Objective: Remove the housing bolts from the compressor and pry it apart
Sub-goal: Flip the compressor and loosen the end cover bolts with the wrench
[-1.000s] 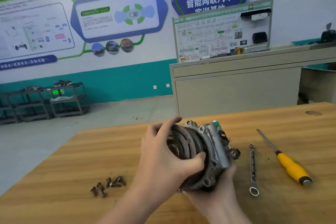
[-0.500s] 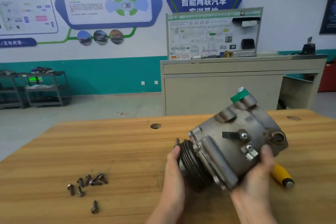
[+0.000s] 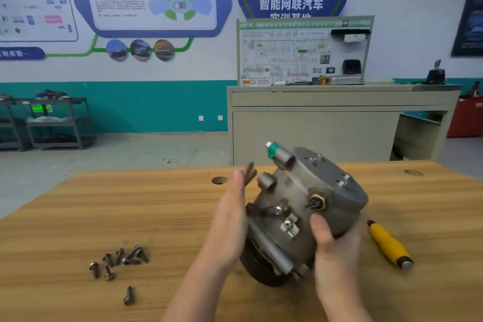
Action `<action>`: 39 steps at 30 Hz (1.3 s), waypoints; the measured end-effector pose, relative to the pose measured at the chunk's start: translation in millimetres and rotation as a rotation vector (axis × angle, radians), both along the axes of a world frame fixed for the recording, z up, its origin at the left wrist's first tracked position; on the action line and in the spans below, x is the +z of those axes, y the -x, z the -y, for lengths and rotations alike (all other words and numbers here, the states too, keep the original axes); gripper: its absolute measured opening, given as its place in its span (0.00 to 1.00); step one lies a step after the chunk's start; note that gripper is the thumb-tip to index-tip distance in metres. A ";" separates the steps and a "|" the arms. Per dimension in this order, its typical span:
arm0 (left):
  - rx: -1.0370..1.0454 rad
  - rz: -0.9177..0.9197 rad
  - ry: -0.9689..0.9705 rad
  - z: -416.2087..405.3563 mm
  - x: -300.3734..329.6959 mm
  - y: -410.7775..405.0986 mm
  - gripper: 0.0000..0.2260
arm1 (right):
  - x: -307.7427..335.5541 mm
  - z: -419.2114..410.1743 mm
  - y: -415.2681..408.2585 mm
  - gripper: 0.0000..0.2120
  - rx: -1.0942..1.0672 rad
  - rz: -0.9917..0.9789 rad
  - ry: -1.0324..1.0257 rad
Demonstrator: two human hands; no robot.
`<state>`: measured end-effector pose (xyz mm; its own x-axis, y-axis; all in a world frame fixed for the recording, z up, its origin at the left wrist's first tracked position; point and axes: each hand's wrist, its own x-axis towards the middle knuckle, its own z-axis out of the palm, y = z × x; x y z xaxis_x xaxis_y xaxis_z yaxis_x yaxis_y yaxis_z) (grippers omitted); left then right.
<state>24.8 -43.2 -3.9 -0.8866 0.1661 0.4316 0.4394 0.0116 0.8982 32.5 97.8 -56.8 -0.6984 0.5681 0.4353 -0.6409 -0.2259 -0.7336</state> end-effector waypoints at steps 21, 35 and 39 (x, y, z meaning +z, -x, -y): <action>0.362 -0.010 -0.282 -7.3 -12.6 17.7 0.07 | 39.8 -48.4 58.1 0.25 0.081 0.733 -0.481; 0.236 -0.021 -0.064 21.0 -1.3 -0.2 0.14 | -1.6 -109.1 61.3 0.13 0.073 1.113 -0.834; 0.231 -0.162 -0.052 27.4 32.7 -30.0 0.24 | 33.2 -107.3 33.9 0.11 0.135 0.742 -0.422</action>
<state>54.8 -70.6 28.8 -0.8171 -0.0588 0.5735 0.5684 0.0839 0.8185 -1.4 205.1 -23.6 -0.9356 0.3531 -0.0048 0.0502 0.1196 -0.9916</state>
